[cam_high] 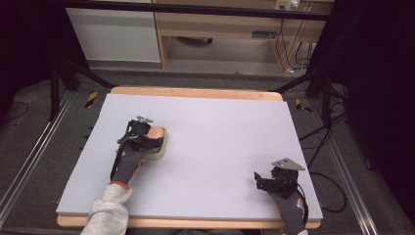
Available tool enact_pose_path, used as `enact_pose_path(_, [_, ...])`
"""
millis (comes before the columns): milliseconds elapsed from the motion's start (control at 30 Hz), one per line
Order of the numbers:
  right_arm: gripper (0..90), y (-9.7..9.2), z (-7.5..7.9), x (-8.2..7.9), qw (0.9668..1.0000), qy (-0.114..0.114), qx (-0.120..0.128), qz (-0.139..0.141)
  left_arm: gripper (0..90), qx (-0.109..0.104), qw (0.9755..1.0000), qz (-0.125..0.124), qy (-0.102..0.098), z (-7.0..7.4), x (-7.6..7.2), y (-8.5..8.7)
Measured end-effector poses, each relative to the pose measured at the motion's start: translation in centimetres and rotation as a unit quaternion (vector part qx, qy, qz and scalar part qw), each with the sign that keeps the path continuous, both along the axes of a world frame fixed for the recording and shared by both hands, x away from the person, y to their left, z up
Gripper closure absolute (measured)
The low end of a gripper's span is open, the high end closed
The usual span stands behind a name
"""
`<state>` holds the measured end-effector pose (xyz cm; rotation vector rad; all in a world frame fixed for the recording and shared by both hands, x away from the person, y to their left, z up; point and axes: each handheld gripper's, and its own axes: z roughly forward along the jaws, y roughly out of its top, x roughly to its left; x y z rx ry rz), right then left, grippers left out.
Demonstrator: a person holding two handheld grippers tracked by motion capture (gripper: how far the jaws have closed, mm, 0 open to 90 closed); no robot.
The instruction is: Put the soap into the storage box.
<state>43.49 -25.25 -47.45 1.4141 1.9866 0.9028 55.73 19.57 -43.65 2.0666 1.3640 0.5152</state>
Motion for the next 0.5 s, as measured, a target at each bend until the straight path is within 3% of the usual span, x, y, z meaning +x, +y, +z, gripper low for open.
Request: enact_pose_path(500, [6.0, 0.09, 0.05, -0.05, 1.0000, 0.005, 0.006, -0.001, 31.7, 0.003, 0.9999, 0.006, 0.011, -0.88, 0.36, 0.17])
